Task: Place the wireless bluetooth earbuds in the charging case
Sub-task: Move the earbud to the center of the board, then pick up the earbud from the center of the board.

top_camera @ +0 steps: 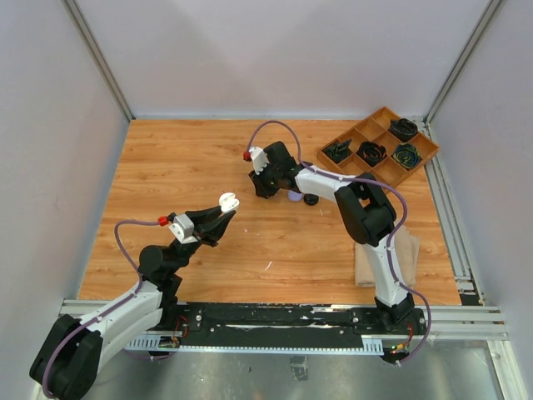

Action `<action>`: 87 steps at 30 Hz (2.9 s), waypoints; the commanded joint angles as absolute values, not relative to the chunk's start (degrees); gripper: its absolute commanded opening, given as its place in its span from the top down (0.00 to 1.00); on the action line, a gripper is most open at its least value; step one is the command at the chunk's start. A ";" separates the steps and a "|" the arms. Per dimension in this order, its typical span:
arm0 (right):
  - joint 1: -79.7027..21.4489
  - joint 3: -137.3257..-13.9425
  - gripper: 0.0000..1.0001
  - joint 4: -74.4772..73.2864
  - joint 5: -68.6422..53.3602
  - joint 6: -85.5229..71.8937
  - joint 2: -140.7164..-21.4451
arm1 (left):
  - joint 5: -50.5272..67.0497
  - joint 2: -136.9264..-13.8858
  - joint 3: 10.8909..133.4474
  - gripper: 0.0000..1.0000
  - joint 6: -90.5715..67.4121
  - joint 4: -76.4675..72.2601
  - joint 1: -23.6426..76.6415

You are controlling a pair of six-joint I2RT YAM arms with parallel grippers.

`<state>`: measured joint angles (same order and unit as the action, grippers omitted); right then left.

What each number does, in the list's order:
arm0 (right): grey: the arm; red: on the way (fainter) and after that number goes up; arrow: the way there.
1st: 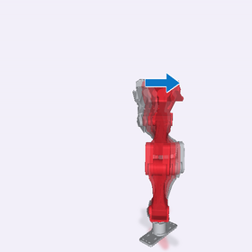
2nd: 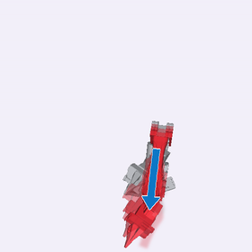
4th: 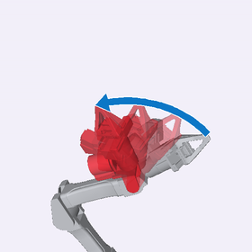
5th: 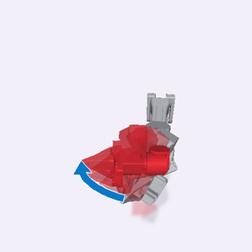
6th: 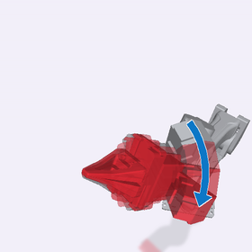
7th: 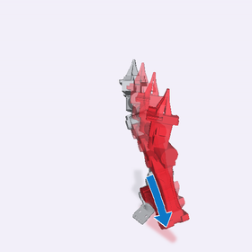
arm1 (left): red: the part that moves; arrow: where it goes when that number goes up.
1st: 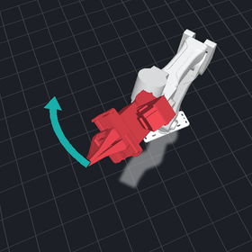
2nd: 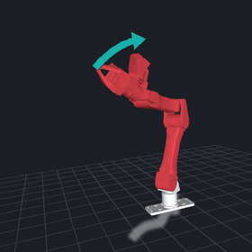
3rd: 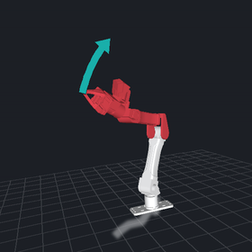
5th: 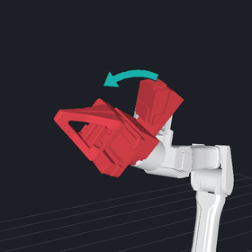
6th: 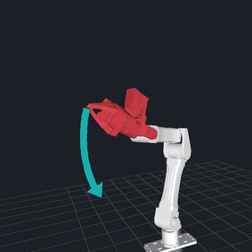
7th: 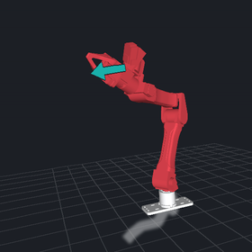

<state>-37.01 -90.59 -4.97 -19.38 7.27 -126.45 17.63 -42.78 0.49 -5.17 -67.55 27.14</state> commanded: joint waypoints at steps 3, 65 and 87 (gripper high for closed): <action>-36.46 -88.85 0.80 -10.14 -16.29 6.24 -126.87 | 17.32 -42.34 -5.01 1.00 -4.92 -69.08 26.98; -43.11 -62.30 0.61 -30.51 -3.63 -6.07 -98.71 | 18.22 -44.12 -4.75 1.00 -5.19 -70.14 26.98; -42.96 -71.42 0.59 -34.35 0.84 -7.43 -106.09 | 18.37 -43.87 -4.75 1.00 -5.28 -69.95 26.98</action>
<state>-42.46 -69.36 -31.73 -0.71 -6.33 -104.12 17.91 -44.14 0.49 -5.34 -67.59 27.14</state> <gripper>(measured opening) 0.414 0.287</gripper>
